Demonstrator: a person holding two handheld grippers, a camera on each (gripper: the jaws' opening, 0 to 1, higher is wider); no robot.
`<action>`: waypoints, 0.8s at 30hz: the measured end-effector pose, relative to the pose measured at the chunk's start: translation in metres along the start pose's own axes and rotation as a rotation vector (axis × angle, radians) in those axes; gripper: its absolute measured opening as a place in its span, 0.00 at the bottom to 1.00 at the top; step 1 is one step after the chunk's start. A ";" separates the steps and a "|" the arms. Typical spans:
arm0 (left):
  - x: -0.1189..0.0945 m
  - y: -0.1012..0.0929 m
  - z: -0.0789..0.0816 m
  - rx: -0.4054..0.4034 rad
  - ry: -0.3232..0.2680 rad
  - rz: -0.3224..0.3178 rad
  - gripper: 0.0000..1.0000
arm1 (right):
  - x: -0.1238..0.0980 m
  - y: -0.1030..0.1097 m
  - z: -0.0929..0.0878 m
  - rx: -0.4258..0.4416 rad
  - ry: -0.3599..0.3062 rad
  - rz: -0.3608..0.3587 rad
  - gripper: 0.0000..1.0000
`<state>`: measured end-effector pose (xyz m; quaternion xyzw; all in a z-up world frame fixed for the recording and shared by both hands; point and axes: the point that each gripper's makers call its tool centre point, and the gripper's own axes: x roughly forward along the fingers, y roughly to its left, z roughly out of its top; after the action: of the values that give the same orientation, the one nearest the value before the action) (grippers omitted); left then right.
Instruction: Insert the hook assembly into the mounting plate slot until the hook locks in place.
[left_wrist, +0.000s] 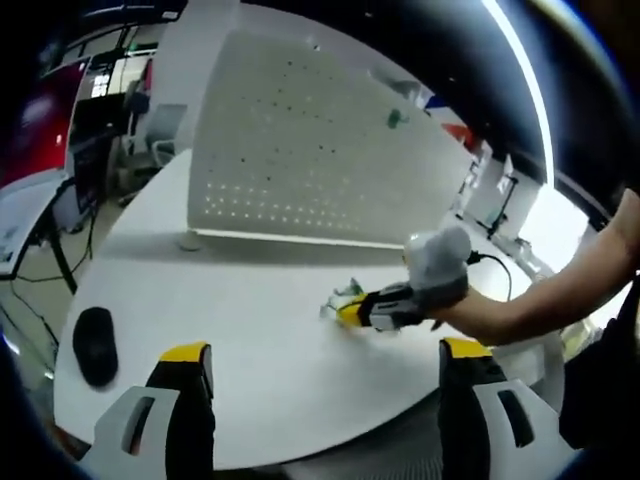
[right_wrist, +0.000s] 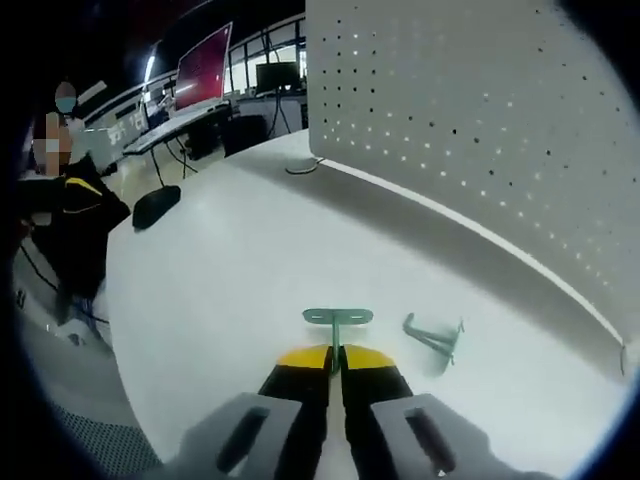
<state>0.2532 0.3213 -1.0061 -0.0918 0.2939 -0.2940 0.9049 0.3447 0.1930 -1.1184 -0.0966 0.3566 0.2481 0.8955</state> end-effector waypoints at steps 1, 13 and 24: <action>0.000 0.001 0.001 0.001 -0.002 0.001 0.95 | -0.001 0.000 0.003 0.045 -0.007 0.005 0.01; 0.001 0.002 0.024 0.012 -0.049 -0.008 0.95 | -0.025 -0.006 0.038 0.305 -0.077 0.090 0.00; 0.011 0.005 0.053 0.022 -0.103 -0.044 0.92 | -0.075 0.002 0.061 0.669 -0.146 0.259 0.00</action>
<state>0.2940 0.3184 -0.9698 -0.1035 0.2413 -0.3119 0.9131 0.3335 0.1879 -1.0227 0.2657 0.3622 0.2353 0.8619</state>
